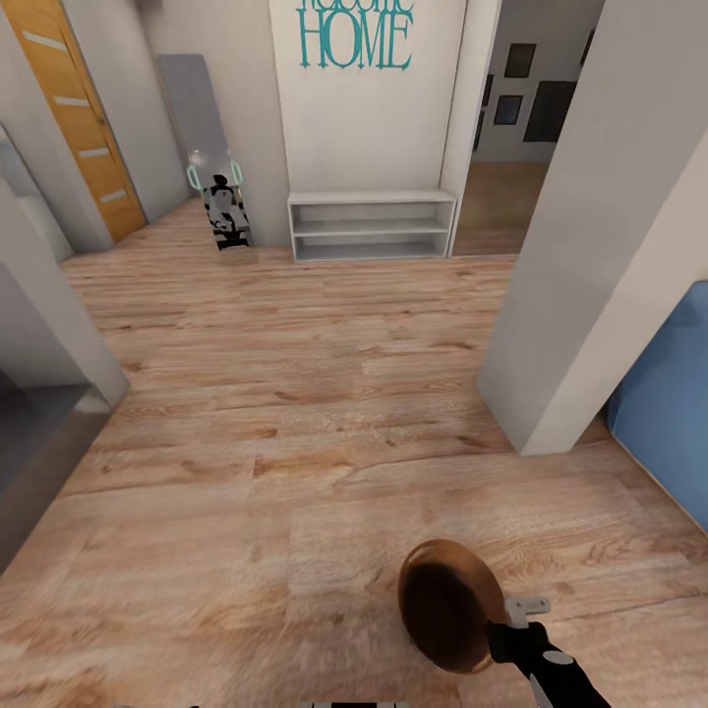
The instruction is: Put the three can of soda from the living room inside the tash can in the kitchen.
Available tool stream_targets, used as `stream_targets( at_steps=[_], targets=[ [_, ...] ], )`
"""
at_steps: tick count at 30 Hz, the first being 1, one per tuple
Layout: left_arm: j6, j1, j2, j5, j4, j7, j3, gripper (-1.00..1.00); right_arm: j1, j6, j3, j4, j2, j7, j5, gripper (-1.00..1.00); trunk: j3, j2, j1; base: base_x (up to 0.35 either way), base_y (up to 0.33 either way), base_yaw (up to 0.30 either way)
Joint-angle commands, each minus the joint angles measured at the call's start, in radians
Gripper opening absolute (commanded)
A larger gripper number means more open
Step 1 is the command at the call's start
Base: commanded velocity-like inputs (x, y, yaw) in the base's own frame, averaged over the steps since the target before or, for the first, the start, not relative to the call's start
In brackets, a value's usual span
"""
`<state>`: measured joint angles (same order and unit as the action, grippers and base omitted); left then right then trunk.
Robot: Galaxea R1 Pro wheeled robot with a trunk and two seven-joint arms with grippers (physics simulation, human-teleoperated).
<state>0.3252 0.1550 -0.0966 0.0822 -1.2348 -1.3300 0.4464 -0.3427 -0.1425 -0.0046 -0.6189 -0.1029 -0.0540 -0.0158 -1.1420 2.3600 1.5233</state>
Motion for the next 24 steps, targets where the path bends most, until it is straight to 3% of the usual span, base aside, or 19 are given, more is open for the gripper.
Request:
stream_targets(
  at_steps=[1,12,16,19,20,24],
  targets=[
    [0.000,0.000,0.000,0.000,0.000,0.000,0.000,1.00,0.000,0.004,0.001,0.001,0.000,-0.001,0.004,-1.00,0.000,0.000,0.000,0.000,0.000,0.000],
    [0.000,0.000,0.000,0.000,0.000,0.001,0.000,1.00,0.001,0.010,0.001,-0.020,0.000,-0.003,0.004,-1.00,0.000,0.000,0.000,0.000,0.000,0.000],
    [0.000,0.000,0.000,0.000,0.000,0.001,0.000,1.00,0.001,-0.009,0.001,-0.091,0.000,-0.005,0.004,-1.00,0.000,0.000,0.000,0.000,0.000,0.000],
    [0.000,0.000,0.000,0.000,0.000,0.001,0.000,1.00,0.001,-0.078,0.001,-0.160,0.000,-0.005,0.004,-1.00,0.000,0.000,0.000,0.000,0.000,0.000],
    [0.000,0.000,0.000,0.000,0.000,0.001,0.000,1.00,0.002,-0.148,0.001,-0.224,0.001,-0.006,0.004,-1.00,0.000,0.000,0.000,0.000,0.000,0.000],
    [0.000,0.000,0.000,0.000,0.000,0.001,0.000,1.00,0.006,-0.255,0.001,-0.338,0.001,-0.006,0.005,-1.00,0.000,0.000,0.000,0.000,0.000,0.000]
  ],
)
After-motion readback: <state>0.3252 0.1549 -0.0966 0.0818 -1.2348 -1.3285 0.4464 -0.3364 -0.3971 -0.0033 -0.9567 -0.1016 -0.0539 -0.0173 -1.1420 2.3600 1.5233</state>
